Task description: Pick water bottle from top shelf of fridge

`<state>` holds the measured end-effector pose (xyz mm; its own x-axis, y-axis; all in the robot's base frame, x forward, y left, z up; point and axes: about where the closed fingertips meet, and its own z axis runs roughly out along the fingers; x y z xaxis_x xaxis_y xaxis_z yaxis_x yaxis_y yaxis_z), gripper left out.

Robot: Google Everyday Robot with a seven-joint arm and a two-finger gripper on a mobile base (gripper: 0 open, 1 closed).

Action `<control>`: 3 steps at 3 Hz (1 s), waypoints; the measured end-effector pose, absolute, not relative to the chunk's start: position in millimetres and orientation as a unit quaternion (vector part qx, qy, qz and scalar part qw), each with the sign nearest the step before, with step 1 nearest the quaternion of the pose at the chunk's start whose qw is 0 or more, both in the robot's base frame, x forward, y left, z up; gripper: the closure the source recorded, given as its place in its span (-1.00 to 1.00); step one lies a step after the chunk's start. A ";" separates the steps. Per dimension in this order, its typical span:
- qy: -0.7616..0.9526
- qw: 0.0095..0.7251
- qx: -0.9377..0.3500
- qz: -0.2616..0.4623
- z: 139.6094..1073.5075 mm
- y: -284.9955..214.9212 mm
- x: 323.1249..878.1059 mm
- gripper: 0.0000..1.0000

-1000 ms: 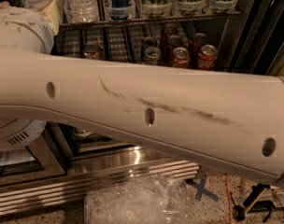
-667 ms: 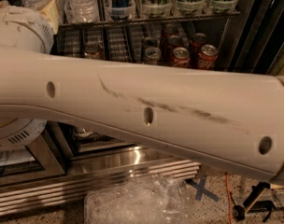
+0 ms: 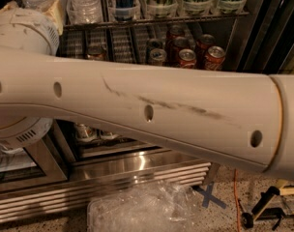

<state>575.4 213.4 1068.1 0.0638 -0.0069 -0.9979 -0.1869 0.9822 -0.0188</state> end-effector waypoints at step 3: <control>0.664 0.741 -0.085 0.059 1076.9 221.2 604.4 -0.28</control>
Offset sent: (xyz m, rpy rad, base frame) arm 0.0383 0.0083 -0.0063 -0.0263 -0.0276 0.0117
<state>604.4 221.2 1076.9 0.1115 -0.0256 -0.9934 -0.1999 0.9787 -0.0477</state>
